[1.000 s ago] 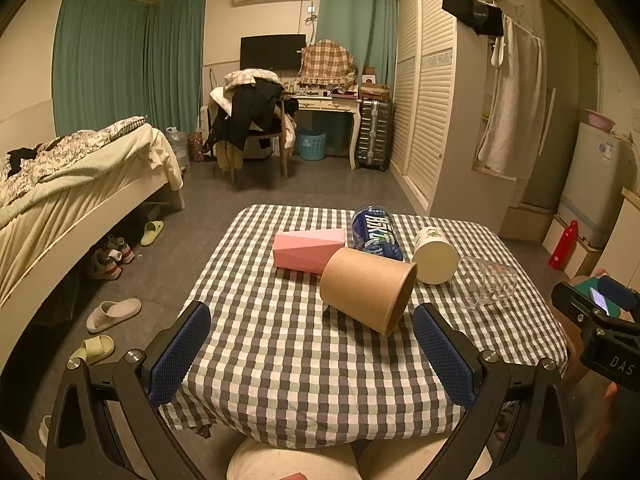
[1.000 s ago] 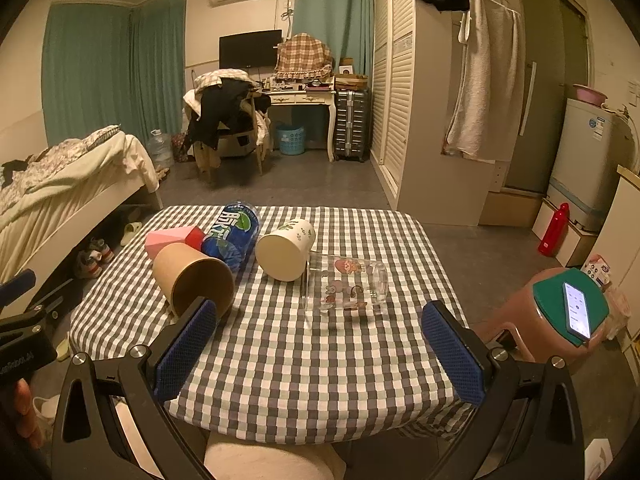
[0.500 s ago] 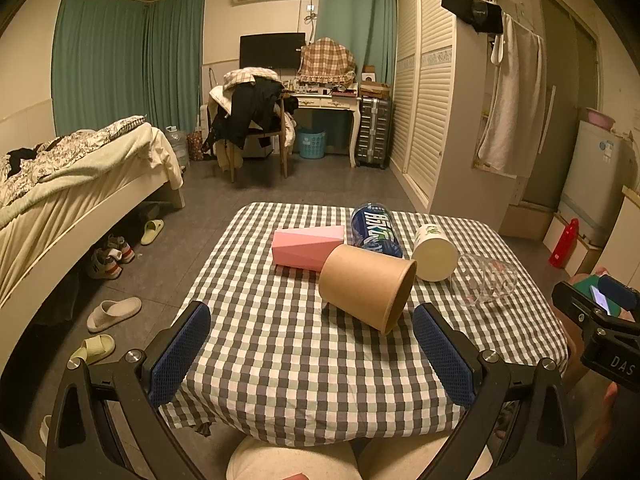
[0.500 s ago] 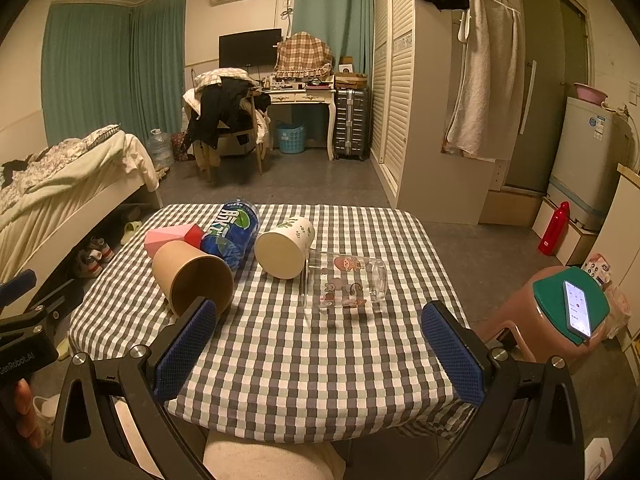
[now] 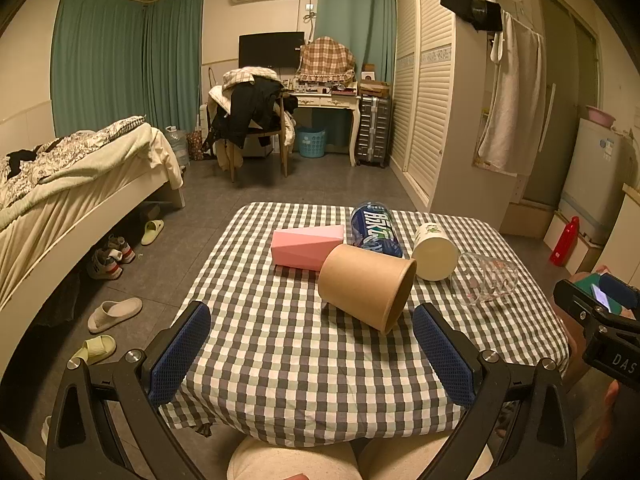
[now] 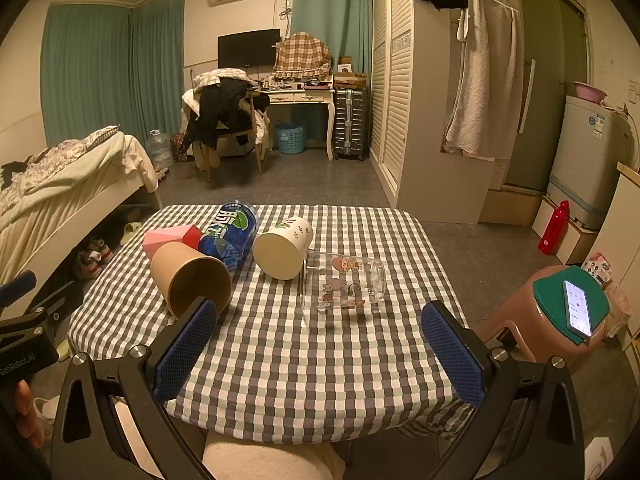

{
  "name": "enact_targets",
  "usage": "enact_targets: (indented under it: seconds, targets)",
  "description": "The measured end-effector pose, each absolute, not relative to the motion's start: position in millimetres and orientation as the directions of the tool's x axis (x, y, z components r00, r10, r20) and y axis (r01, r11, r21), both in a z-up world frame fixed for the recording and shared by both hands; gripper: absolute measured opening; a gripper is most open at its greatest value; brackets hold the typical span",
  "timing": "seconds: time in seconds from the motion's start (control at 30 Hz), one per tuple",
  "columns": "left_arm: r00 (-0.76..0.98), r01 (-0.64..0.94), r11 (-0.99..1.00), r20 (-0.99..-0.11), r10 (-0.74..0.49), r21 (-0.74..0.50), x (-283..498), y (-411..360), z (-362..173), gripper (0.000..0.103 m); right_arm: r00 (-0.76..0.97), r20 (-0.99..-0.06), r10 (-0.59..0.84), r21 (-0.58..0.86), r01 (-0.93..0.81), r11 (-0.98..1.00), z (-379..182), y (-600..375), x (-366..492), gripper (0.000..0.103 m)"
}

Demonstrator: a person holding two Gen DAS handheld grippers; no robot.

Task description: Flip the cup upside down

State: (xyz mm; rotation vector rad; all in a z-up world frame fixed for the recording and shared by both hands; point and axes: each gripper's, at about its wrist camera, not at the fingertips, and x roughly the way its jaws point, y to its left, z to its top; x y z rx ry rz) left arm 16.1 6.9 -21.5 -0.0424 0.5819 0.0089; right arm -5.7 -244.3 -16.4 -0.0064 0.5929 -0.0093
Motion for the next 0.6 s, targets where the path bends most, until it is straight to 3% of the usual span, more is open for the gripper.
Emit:
enact_targets:
  seconds: [0.6]
  targets:
    - [0.829,-0.031,0.999,-0.560,0.004,-0.040,18.8,9.4,-25.0,0.103,0.825,-0.565,-0.005,-0.015,-0.004,1.000,-16.7,-241.3,-1.5,0.103]
